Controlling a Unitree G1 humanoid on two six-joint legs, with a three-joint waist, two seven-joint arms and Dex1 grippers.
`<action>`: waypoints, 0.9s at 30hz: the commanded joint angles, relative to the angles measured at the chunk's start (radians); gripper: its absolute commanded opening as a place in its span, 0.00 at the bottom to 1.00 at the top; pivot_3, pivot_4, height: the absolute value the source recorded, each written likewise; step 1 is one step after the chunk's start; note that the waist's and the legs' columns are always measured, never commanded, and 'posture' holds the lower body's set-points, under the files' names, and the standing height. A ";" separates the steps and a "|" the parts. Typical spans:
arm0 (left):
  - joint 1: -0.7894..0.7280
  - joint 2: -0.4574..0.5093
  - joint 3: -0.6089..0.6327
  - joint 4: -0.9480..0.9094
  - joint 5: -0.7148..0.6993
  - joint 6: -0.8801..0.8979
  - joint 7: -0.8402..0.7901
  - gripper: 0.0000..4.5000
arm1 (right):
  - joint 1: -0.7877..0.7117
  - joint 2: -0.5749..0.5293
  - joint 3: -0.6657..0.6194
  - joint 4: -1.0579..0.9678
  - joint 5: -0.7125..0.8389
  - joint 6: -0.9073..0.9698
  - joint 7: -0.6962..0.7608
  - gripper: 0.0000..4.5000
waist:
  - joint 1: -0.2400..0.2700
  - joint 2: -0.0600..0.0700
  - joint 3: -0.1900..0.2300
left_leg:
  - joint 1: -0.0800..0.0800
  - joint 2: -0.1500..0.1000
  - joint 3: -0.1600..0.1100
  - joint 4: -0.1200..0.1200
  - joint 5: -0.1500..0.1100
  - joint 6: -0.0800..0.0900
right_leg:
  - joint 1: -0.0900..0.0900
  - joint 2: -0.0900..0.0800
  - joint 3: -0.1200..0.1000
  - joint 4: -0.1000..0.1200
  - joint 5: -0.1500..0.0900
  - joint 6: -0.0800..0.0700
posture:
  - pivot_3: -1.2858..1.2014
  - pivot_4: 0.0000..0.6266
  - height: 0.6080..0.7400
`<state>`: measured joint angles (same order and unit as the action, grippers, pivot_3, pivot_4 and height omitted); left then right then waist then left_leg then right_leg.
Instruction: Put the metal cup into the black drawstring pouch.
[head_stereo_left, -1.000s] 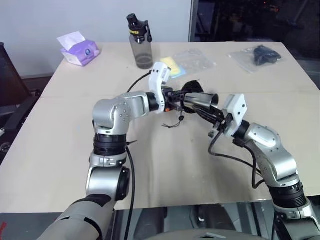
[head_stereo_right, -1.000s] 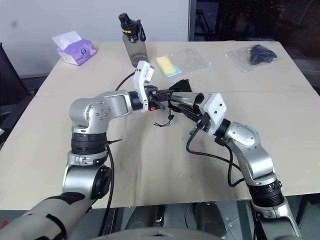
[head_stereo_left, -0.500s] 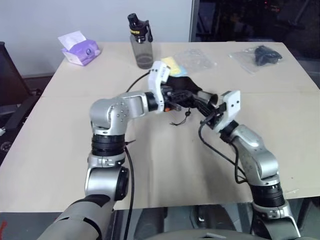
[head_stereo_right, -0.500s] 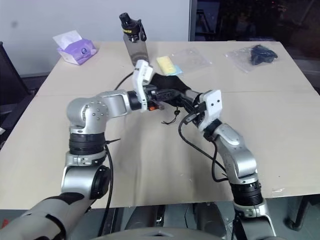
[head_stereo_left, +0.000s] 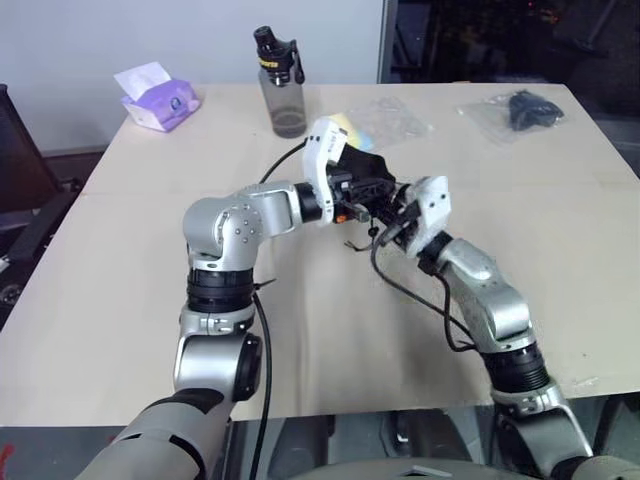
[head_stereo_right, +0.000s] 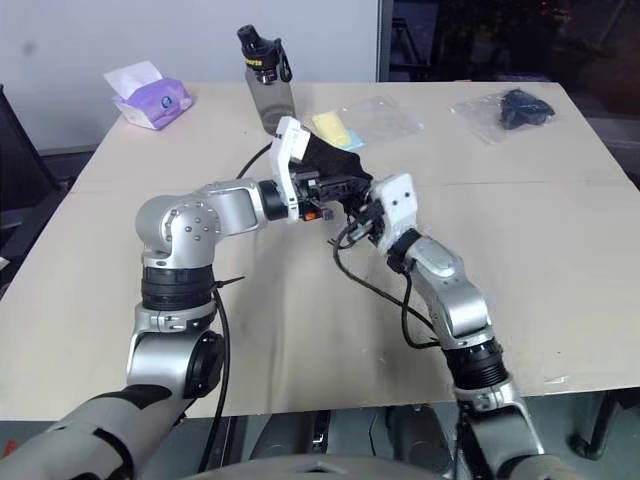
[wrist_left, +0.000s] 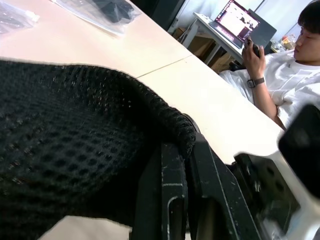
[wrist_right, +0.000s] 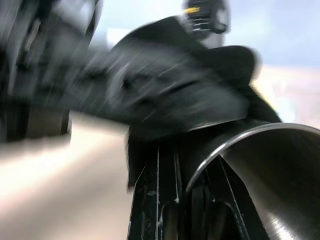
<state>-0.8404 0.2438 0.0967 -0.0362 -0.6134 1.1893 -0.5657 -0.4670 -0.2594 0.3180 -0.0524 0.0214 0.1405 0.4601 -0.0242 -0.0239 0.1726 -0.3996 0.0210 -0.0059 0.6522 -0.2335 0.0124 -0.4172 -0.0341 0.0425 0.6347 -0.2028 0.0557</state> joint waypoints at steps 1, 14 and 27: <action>-0.032 -0.018 -0.003 -0.011 -0.036 -0.003 -0.005 0.00 | -0.078 -0.091 0.140 0.075 -0.254 -0.305 0.023 0.01 | -0.004 0.000 0.000 | 0.000 0.000 0.000 0.000 0.000 0.000 | 0.000 0.000 0.000 0.000 0.000 0.000 | 0.52 0.24 1.00; -0.002 -0.050 -0.011 -0.050 -0.060 0.001 0.001 0.00 | -0.090 0.300 -0.303 0.159 0.400 -0.005 -0.120 0.01 | -0.009 -0.002 0.001 | 0.000 0.002 -0.004 -0.002 0.000 -0.001 | -0.001 0.000 -0.002 0.003 0.000 -0.001 | 0.52 0.24 1.00; -0.003 -0.070 -0.006 -0.043 -0.083 -0.011 0.026 0.00 | -0.145 0.201 -0.278 0.132 0.453 0.123 -0.236 0.01 | -0.022 -0.001 0.002 | 0.000 0.001 -0.002 -0.003 0.000 0.000 | -0.002 0.001 -0.001 0.003 0.000 0.000 | 0.52 0.24 1.00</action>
<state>-0.8324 0.1833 0.0944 -0.0455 -0.6495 1.1818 -0.5157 -0.5940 0.0096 -0.0520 0.0963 0.6629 0.3564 0.1590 -0.0459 -0.0246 0.1750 -0.3999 0.0217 -0.0073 0.6490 -0.2333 0.0122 -0.4203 -0.0332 0.0422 0.6375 -0.2027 0.0554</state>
